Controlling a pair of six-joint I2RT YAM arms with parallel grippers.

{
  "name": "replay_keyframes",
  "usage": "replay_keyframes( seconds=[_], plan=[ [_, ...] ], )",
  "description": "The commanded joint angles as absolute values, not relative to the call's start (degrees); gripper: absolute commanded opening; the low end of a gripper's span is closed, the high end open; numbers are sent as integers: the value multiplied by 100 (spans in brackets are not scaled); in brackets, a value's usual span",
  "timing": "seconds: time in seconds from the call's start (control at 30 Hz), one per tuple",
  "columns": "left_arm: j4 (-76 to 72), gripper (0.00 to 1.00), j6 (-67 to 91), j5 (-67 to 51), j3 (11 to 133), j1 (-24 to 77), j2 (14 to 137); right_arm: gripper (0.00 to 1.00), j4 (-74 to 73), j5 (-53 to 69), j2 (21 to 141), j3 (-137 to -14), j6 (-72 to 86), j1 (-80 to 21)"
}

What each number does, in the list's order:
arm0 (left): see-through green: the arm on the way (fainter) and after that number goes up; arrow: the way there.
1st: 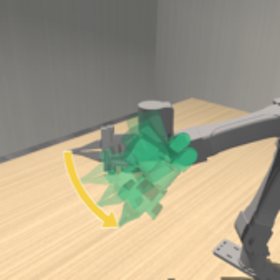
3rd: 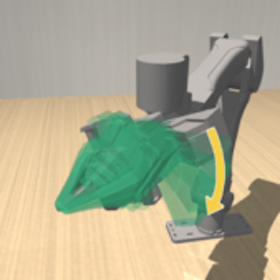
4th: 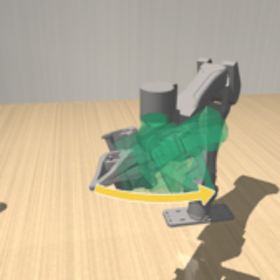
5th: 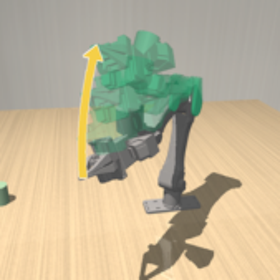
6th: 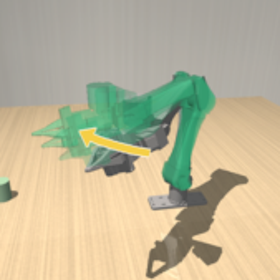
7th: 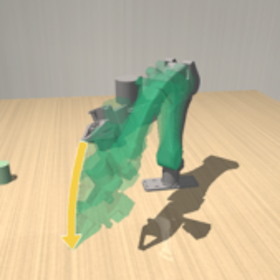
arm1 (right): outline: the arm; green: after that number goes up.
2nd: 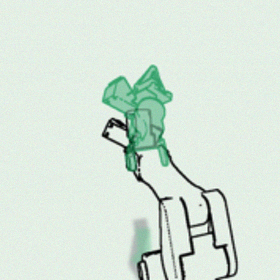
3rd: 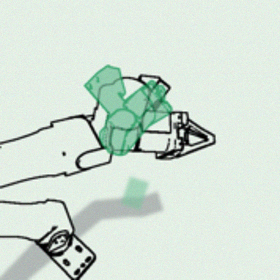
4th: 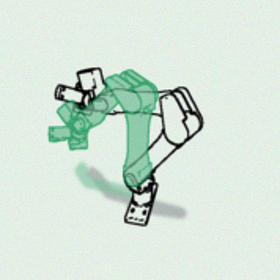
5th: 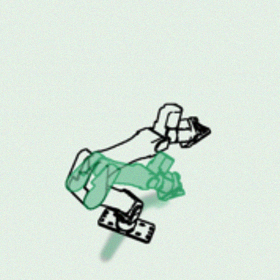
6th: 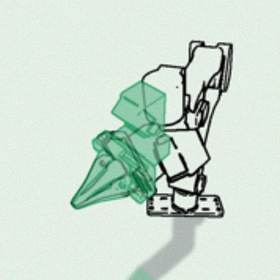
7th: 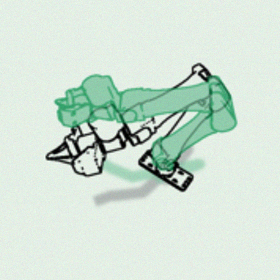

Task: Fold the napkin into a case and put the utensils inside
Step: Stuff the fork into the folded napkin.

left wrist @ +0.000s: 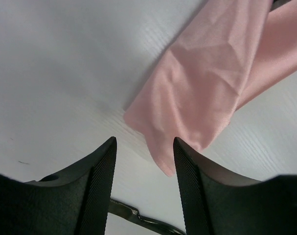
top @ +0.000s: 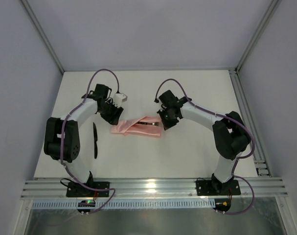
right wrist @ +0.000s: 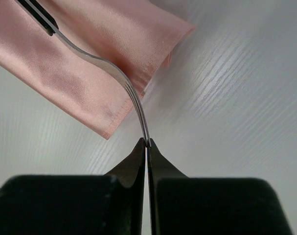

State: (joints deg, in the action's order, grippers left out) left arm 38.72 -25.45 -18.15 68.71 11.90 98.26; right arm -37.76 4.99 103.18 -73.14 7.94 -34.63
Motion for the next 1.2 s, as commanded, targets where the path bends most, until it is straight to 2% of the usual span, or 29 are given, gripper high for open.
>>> replay_keyframes(
  seconds=[0.0, 0.13, 0.37, 0.7, 0.77, 1.07, 1.17],
  plan=[
    [3683, 50, -2276, -1802, 7058, 967, 10071, 4, -3955, 633, 10397, -7690, 633, -3463],
    [3665, 29, -2320, -2012, 7075, 958, 10423, 4, -3946, 703, 10547, -7866, 694, -3463],
    [3463, 9, -2505, -2461, 6873, 958, 10424, 4, -3999, 914, 10951, -8226, 773, -3542],
    [3191, 8, -2619, -2154, 6715, 967, 10204, 4, -3700, 958, 11039, -8323, 1099, -3542],
    [3182, 8, -2645, -2145, 6697, 975, 10195, 7, -3752, 976, 11109, -8472, 1116, -3542],
    [3085, 9, -2716, -2022, 6548, 967, 10090, 12, -3657, 1055, 11417, -8692, 1257, -3542],
    [3085, 17, -2716, -1890, 6530, 975, 10055, 32, -3621, 906, 11382, -8649, 1318, -3542]
  ],
)
